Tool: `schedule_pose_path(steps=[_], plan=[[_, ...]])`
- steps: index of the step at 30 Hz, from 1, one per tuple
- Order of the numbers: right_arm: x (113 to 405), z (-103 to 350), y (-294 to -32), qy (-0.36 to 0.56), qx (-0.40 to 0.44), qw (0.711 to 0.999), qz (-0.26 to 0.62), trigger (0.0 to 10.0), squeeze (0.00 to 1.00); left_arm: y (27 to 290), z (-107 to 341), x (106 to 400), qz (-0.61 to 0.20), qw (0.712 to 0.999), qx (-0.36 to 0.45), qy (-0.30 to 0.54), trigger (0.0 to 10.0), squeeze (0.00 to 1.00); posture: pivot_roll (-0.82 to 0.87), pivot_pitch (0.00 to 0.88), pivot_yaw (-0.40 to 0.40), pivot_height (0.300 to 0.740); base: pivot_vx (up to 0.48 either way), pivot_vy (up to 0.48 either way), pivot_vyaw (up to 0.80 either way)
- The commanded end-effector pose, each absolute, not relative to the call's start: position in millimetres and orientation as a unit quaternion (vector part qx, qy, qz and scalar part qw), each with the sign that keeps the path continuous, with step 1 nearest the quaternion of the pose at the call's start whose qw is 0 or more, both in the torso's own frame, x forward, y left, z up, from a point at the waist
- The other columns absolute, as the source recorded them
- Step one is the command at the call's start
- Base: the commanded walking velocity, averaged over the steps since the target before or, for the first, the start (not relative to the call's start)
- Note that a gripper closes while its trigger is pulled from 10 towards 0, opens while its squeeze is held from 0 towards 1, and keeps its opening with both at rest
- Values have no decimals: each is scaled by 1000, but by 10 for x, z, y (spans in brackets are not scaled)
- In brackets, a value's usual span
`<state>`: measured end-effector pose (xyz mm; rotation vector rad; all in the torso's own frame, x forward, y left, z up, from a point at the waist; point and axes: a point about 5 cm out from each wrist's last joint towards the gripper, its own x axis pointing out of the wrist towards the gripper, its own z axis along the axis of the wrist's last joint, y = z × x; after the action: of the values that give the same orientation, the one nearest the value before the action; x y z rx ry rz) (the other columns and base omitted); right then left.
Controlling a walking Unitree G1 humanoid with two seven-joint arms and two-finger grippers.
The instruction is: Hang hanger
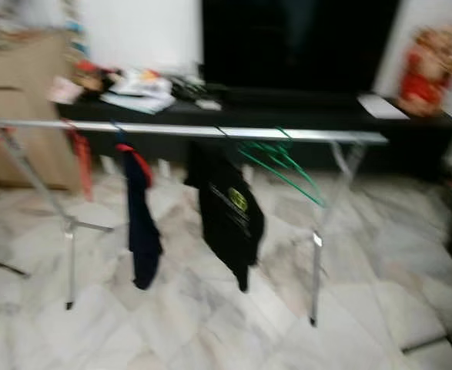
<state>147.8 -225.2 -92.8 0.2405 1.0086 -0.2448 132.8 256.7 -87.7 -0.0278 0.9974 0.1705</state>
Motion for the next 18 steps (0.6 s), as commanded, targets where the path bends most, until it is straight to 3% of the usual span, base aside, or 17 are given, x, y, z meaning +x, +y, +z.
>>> schedule_pose_path(steps=[1, 12, 18], plan=[[1771, -870, -1861, 463, 72, 883, -36, 10000, 0, 2191, -900, 1553, 41, 875, -57, 479, 10000, 0, -6, 51, -62, 740, 390, 0, 0], [1782, -865, -1879, 463, 81, 882, -46, 10000, 0, 2181, -870, 1635, 38, 880, -52, 471, 10000, 0, -6, 71, -64, 740, 377, 0, 0], [1764, -878, -1836, 464, 86, 880, -45, 10000, 0, 2177, -850, 1680, 33, 884, -40, 465, 10000, 0, -6, 83, -61, 740, 0, 0, 0]])
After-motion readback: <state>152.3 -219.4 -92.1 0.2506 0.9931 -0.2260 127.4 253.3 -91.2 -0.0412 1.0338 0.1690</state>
